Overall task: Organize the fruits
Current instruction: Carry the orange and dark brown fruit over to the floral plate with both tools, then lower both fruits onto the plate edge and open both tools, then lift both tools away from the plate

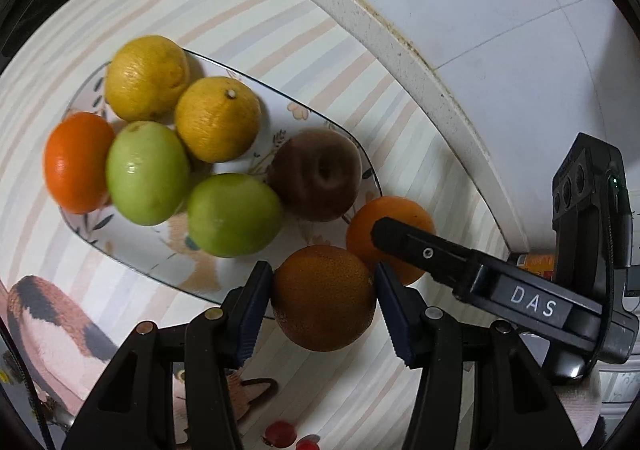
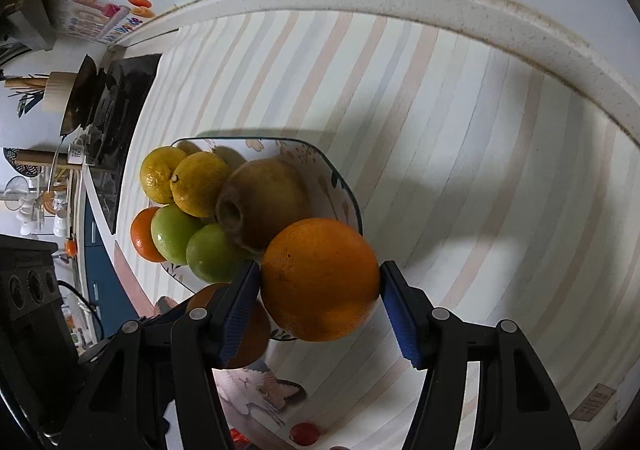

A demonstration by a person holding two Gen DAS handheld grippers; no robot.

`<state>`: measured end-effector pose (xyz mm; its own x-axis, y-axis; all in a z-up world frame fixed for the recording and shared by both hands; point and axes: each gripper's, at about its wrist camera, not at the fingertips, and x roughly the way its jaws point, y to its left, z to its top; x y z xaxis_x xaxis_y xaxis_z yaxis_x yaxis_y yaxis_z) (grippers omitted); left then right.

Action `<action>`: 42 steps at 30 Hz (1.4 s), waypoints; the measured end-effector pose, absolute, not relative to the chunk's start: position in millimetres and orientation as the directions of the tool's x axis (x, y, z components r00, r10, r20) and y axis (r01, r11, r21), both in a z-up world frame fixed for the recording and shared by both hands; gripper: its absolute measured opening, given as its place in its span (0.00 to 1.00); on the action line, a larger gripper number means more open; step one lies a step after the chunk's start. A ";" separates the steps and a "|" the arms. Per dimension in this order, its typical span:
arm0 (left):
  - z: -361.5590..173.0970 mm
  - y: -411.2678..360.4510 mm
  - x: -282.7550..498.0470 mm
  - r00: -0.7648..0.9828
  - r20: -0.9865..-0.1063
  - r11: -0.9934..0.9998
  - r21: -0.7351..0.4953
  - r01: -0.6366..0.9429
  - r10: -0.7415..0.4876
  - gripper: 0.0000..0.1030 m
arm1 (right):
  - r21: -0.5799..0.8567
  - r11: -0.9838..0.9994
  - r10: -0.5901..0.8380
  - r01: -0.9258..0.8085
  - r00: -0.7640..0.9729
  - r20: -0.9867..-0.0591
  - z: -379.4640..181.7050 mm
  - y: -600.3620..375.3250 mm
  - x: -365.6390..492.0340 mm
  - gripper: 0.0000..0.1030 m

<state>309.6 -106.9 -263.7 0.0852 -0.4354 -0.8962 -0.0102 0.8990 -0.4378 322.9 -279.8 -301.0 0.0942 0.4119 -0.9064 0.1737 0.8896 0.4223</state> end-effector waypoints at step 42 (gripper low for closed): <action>-176.5 -12.1 219.3 0.368 -0.930 0.996 0.033 0.079 0.001 0.82 | 0.129 0.983 0.079 0.131 0.331 -0.940 -185.4 -214.9 187.4 0.94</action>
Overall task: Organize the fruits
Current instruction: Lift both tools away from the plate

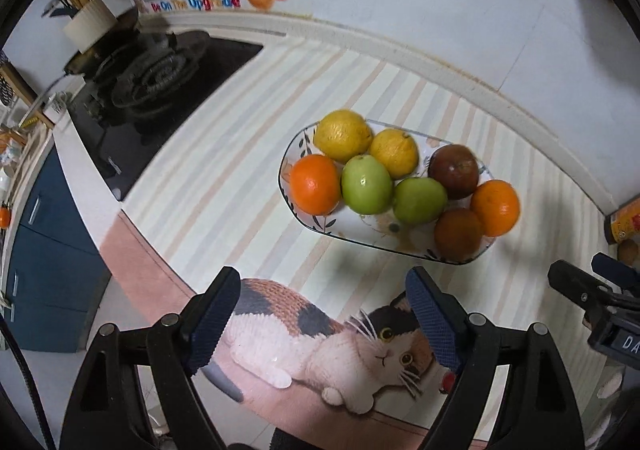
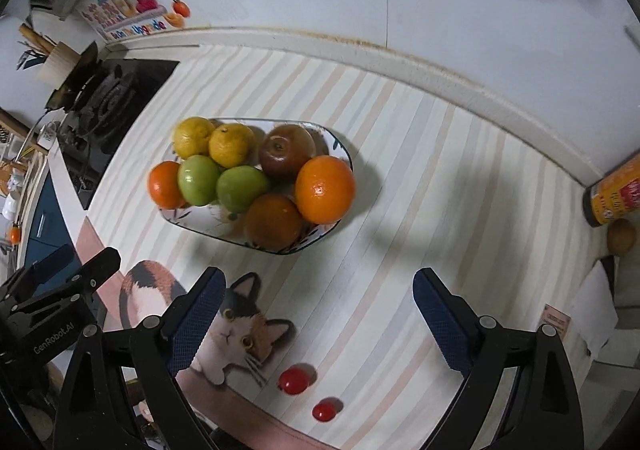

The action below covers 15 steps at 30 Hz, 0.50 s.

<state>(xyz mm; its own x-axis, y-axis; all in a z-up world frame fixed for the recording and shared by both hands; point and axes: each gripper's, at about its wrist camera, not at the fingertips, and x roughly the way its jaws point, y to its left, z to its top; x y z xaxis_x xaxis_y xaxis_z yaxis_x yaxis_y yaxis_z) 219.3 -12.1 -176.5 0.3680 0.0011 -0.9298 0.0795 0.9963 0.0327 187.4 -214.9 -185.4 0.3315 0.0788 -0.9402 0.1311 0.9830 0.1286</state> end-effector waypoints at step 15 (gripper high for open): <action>-83.0 -15.2 155.0 0.496 -0.867 0.989 0.022 0.146 -0.054 0.82 | 0.121 0.990 0.072 0.075 0.468 -0.881 -88.9 -199.5 110.6 0.94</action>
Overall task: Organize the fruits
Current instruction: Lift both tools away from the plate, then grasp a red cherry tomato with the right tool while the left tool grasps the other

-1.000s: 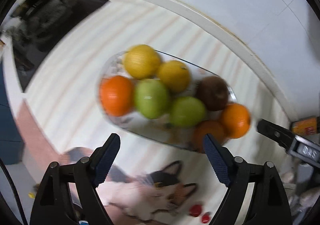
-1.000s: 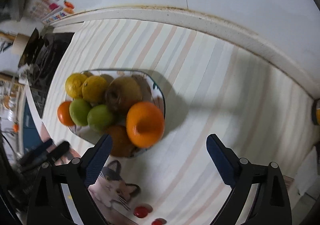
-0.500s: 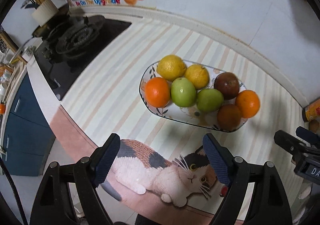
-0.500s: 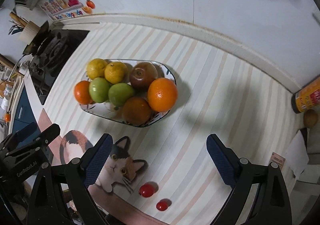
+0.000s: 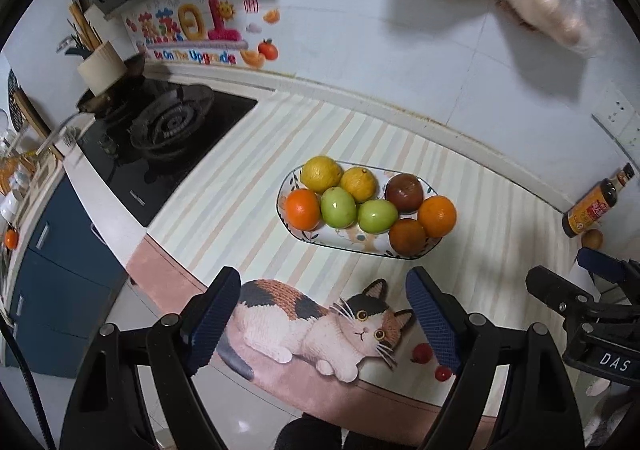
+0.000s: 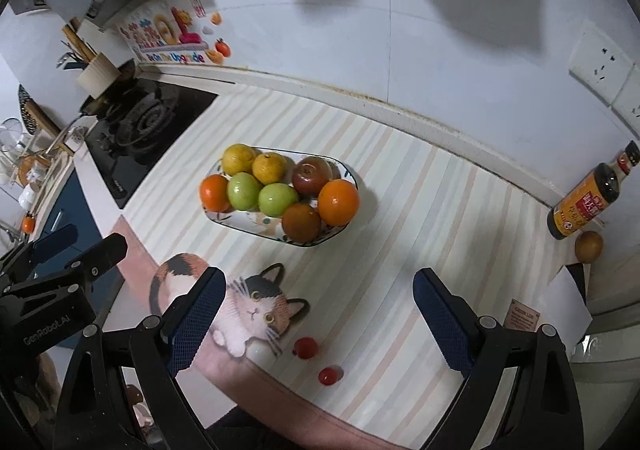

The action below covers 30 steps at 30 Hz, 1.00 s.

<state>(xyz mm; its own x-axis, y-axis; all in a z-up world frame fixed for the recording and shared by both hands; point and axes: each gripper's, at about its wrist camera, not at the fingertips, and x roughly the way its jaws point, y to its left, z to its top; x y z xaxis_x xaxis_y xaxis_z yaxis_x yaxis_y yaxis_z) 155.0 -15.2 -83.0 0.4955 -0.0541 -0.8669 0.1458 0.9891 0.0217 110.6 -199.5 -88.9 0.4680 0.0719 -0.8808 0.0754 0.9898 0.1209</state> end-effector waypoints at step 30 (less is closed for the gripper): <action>-34.1 -12.4 96.1 0.543 -0.835 0.990 -0.017 0.142 -0.093 0.82 | 0.199 0.977 0.120 0.080 0.566 -0.816 -25.3 -205.0 46.3 0.94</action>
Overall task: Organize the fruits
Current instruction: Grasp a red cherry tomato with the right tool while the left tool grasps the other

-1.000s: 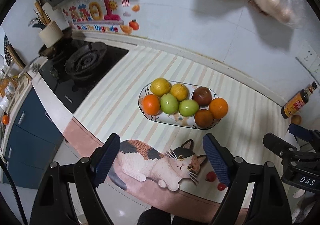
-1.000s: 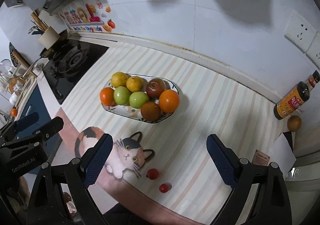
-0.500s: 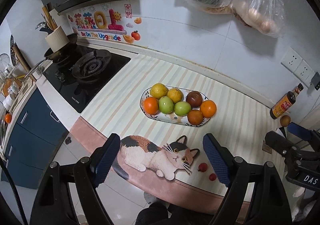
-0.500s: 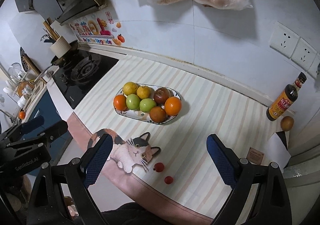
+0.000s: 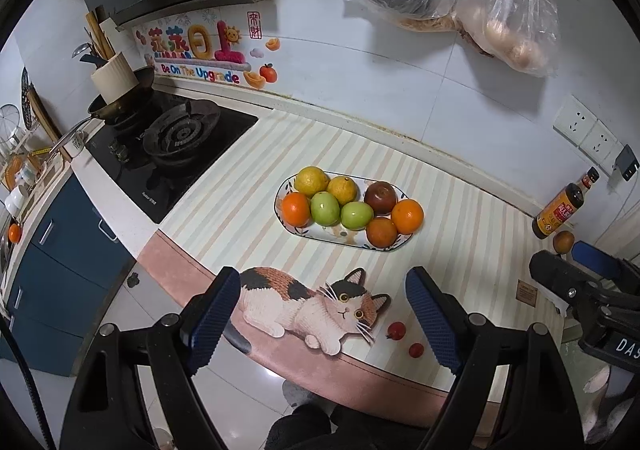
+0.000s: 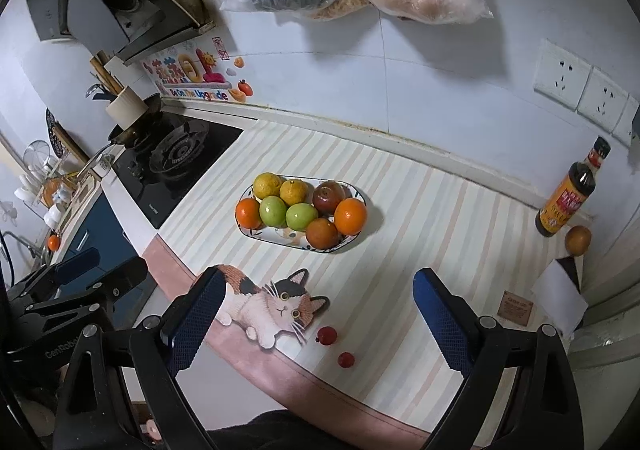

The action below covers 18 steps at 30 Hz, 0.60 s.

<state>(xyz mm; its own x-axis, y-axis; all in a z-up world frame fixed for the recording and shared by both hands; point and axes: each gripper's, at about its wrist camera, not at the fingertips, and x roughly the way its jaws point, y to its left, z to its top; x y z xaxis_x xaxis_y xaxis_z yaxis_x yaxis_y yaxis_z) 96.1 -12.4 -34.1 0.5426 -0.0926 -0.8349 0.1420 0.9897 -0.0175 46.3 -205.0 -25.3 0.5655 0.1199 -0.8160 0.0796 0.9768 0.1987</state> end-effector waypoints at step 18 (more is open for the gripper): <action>-174.9 -23.5 134.5 0.300 -0.954 0.981 0.083 0.174 0.027 1.00 | 0.250 0.953 0.229 0.171 0.132 -0.964 -270.6 -222.4 67.8 0.64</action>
<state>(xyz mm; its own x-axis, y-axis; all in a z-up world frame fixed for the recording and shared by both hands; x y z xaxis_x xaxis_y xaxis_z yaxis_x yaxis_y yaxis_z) 134.5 -23.5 -174.9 0.2999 0.0270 -0.9536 0.1740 0.9813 0.0826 67.8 -222.4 -270.6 0.1321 0.2290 -0.9644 0.1705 0.9532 0.2496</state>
